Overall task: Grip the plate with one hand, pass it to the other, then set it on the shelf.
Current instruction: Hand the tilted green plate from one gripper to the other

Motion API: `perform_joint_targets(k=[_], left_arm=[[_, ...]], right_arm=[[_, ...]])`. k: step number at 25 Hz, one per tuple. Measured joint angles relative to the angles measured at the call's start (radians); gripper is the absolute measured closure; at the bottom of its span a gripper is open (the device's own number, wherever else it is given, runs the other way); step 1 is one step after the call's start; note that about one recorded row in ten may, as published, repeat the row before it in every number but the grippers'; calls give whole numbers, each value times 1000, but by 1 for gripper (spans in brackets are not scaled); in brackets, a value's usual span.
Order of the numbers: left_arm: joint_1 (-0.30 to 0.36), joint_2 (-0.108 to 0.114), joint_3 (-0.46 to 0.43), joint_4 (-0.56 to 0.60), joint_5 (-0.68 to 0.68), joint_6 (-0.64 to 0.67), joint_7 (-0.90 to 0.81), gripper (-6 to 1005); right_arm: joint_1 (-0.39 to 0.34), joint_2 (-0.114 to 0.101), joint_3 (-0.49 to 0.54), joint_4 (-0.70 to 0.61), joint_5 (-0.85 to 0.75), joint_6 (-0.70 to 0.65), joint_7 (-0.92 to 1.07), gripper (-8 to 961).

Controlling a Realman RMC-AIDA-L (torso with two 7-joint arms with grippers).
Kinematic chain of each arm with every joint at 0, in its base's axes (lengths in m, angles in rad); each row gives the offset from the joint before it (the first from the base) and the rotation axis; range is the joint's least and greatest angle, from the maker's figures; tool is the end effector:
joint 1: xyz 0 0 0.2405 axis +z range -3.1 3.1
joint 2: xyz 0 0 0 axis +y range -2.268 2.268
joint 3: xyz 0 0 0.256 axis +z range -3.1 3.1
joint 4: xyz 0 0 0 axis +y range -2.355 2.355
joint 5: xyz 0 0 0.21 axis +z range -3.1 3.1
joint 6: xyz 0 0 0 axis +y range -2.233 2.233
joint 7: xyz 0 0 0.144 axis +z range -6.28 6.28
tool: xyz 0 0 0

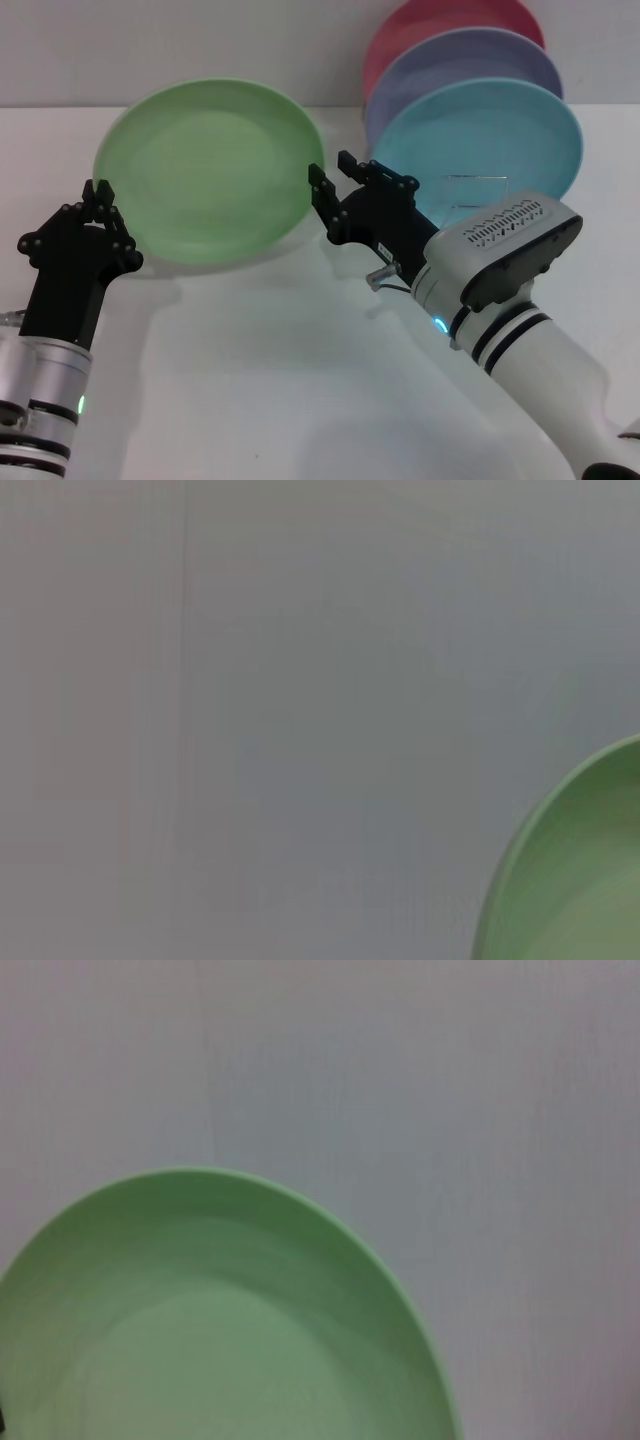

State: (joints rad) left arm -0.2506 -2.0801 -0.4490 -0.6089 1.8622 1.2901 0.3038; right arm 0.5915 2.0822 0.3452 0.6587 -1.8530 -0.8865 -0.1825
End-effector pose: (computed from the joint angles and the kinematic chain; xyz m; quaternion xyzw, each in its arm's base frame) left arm -0.2746 0.2722 -0.0610 -0.6687 -0.2161 -0.3265 0.6321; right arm 0.1831 0.3296 -0.1317 -0.8130 0.2191 0.3253 0.4304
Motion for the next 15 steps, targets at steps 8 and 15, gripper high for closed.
perform_joint_targets(k=[8,15], left_arm=[[0,0,0,-5,-19,-1,0,966],[-3,0,31,-20,-77,7,31,966]], right_arm=[[20,1,1,-7,0,15,6,591],[35,0,3,-9,0,30,6,591]])
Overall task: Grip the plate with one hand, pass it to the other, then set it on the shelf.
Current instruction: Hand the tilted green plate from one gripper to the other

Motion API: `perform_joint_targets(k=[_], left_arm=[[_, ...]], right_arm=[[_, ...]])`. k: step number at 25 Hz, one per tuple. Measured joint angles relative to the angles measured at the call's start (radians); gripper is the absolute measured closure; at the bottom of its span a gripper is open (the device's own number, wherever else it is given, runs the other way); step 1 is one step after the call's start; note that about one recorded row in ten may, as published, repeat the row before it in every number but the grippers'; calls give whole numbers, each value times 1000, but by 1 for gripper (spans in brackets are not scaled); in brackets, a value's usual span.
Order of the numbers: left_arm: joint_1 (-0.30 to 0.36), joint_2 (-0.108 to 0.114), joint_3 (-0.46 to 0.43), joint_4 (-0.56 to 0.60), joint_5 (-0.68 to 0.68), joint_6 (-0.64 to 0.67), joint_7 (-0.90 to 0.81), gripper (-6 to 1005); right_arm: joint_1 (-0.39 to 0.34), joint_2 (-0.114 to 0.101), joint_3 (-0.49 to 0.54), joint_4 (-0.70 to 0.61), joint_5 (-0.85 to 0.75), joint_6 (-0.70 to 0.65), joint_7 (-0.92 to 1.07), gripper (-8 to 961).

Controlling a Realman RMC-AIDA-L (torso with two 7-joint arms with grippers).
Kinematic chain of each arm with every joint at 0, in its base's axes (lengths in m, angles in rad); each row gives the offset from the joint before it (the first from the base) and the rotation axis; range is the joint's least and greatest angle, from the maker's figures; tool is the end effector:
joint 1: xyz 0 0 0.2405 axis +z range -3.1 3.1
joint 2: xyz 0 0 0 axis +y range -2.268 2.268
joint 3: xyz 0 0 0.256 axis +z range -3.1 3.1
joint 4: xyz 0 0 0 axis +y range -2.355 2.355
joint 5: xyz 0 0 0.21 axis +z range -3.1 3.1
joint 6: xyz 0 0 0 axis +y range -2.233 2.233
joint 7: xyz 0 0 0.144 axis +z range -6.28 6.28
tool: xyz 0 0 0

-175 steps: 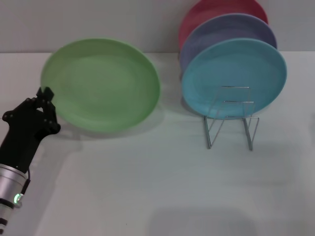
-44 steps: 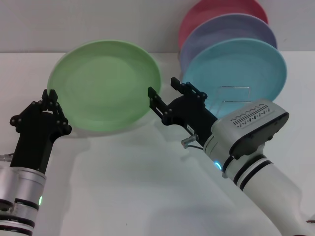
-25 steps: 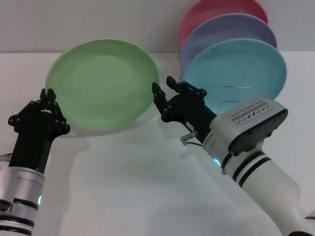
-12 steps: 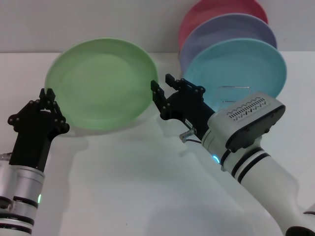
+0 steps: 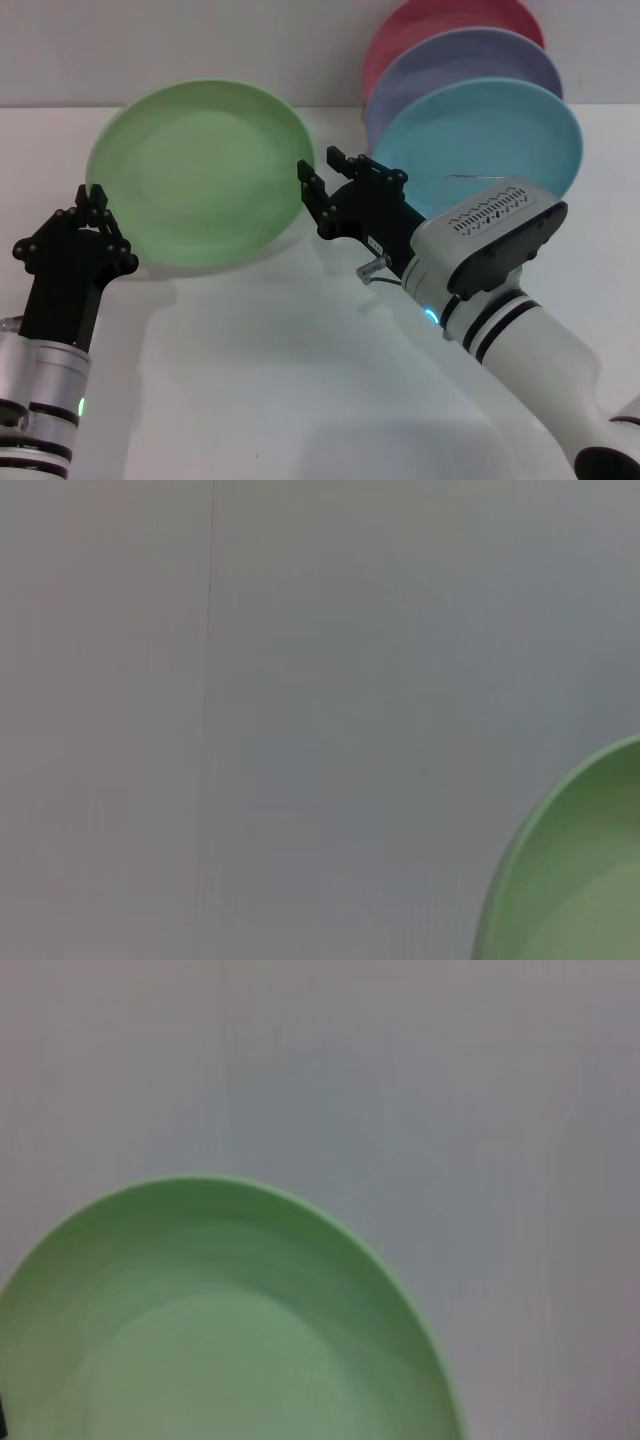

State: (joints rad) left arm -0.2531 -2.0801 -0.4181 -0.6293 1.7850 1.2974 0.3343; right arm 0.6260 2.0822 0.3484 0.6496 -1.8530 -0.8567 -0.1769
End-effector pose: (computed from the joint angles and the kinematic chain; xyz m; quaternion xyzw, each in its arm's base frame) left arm -0.2760 0.2707 -0.0618 -0.6585 -0.2298 -0.3190 0.6417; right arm 0.1766 0.3366 -0.1340 -0.8213 0.2122 0.3196 0.4224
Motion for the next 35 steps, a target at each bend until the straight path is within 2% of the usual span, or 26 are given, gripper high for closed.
perform_joint_targets(k=[11,35], left_arm=[[2,0,9,-13,-20,13,20,965],[-2,0,18,-13,-21,13,21,965]], right_arm=[[13,-2,1,-8,0,8,2,592],[29,1,6,-12,0,29,2,694]])
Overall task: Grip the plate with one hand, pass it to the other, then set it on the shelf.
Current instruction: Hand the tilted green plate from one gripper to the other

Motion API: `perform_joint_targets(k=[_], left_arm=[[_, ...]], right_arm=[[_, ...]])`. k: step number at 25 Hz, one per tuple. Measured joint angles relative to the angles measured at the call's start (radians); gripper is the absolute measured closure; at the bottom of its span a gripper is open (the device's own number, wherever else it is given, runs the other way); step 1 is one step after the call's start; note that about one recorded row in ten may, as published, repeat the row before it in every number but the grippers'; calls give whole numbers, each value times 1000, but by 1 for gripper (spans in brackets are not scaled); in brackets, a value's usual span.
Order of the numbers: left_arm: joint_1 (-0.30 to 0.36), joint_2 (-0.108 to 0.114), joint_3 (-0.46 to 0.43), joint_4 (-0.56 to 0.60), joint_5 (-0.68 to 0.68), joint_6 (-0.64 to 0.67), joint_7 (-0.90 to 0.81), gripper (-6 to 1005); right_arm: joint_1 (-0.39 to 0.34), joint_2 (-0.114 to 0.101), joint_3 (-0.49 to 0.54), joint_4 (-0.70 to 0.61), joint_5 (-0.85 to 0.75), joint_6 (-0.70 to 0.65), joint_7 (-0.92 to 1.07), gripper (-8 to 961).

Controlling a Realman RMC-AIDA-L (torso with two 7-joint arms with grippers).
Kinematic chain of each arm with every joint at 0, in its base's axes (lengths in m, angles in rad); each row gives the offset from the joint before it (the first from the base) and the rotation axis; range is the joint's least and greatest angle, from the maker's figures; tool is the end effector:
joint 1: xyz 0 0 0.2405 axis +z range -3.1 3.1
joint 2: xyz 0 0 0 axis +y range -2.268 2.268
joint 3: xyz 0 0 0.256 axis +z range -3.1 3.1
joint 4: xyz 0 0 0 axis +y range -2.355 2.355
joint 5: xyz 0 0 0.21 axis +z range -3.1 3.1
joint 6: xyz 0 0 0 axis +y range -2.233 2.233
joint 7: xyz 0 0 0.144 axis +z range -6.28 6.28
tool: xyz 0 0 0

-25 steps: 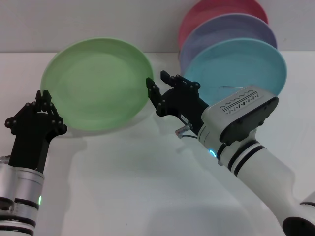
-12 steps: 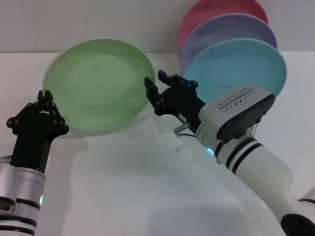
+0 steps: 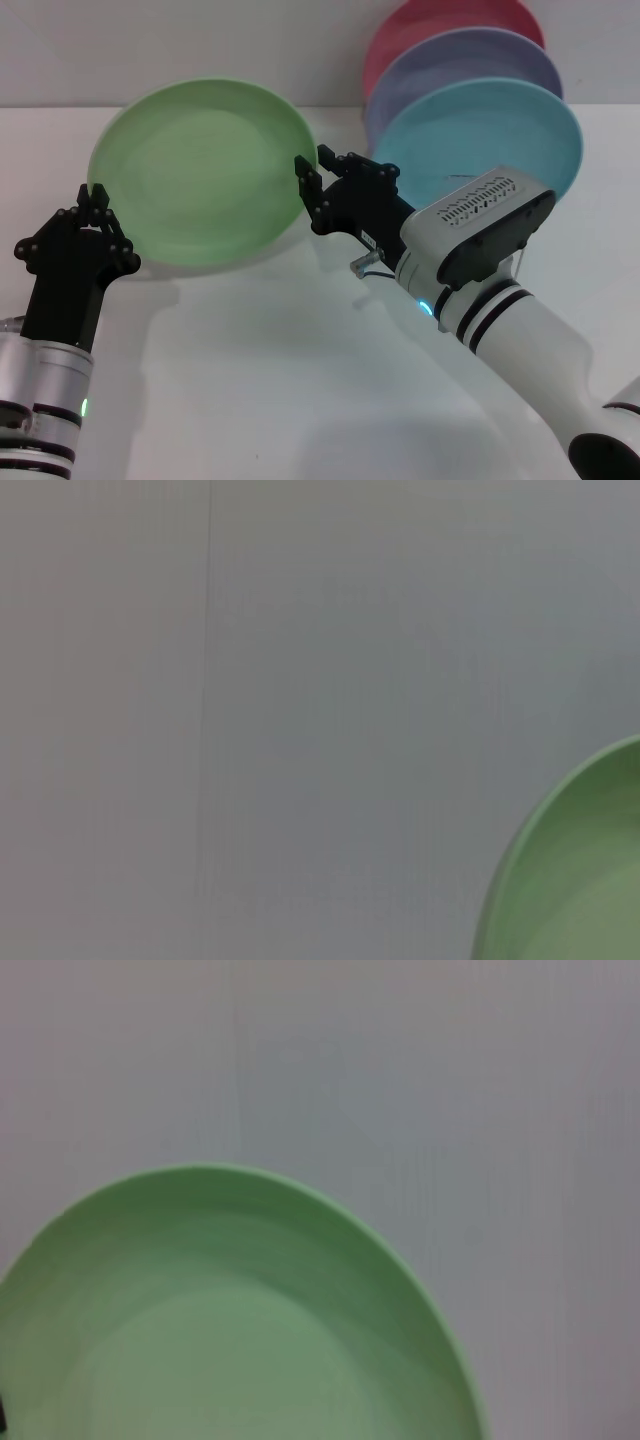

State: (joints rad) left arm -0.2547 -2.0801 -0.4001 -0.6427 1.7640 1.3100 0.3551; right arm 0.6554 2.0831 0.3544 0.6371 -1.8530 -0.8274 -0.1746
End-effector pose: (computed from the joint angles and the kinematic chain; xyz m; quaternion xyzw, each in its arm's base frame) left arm -0.2730 0.2693 -0.0628 -0.6574 -0.2272 -0.3189 0.6438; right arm 0.1721 0.3432 -0.1356 -0.8282 0.2061 0.3116 0.4177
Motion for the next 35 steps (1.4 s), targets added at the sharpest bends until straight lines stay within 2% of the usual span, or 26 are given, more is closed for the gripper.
perform_joint_targets(k=[11,32,35], left_arm=[[0,0,8,0,0,0,0,966],[0,0,11,4,0,3,-2,965],[0,0,11,5,0,3,-3,966]], right_arm=[[1,0,0,2,0,5,-2,771],[-5,0,3,1,0,6,-4,771],[-5,0,3,1,0,5,-4,809]])
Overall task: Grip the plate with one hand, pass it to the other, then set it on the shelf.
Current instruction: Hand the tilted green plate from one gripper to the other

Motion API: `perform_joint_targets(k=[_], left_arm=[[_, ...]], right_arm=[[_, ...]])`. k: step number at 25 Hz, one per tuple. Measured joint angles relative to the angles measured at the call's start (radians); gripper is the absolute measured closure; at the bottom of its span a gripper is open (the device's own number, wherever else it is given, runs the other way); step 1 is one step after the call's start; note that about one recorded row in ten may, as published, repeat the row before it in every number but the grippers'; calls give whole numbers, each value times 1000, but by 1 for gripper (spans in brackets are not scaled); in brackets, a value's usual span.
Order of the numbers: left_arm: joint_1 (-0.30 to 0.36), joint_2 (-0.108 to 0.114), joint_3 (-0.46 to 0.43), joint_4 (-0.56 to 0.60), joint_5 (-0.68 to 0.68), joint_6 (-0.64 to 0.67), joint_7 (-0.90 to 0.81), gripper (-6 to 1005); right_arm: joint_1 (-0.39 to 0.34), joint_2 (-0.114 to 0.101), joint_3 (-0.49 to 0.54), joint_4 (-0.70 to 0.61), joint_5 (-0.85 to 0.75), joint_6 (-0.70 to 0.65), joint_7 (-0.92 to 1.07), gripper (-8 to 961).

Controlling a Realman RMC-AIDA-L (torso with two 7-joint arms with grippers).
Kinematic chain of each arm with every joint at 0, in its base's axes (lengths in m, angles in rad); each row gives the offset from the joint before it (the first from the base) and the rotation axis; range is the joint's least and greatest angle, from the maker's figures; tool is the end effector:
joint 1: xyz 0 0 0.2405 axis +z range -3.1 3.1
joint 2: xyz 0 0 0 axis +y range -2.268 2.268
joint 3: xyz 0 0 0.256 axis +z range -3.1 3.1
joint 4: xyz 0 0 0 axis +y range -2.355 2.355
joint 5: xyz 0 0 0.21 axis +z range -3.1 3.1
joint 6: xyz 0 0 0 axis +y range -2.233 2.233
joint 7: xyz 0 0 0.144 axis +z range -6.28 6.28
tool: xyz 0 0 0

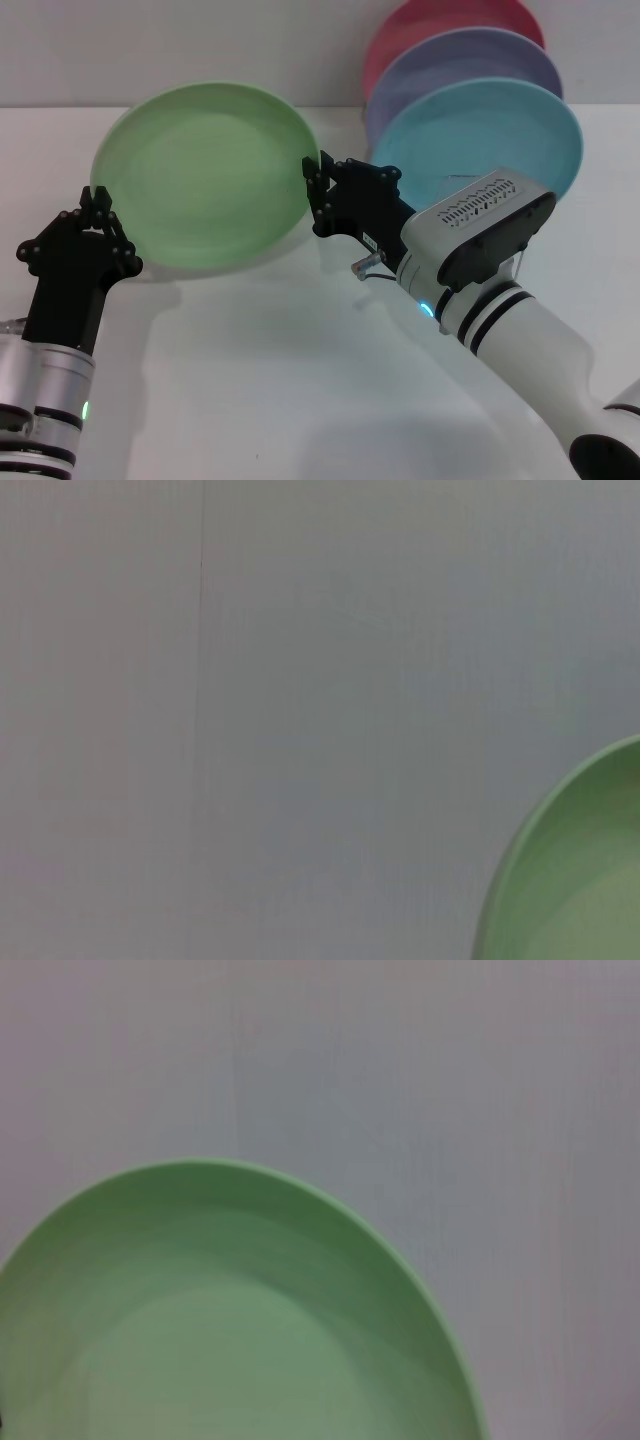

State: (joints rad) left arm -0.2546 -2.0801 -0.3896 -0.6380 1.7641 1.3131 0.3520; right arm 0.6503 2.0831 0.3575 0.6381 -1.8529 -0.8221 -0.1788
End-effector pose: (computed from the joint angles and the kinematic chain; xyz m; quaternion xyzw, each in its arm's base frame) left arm -0.2733 0.2679 -0.0639 -0.6605 -0.2255 -0.3187 0.6413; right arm 0.1739 0.3426 -0.1359 -0.8282 0.2083 0.3086 0.4189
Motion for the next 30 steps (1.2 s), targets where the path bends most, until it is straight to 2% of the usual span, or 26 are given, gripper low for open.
perform_joint_targets(k=[5,30], left_arm=[[0,0,0,2,0,0,-3,966],[-2,0,0,3,0,0,-7,966]], right_arm=[[0,0,0,1,0,0,0,839],[3,0,3,0,0,0,0,868]])
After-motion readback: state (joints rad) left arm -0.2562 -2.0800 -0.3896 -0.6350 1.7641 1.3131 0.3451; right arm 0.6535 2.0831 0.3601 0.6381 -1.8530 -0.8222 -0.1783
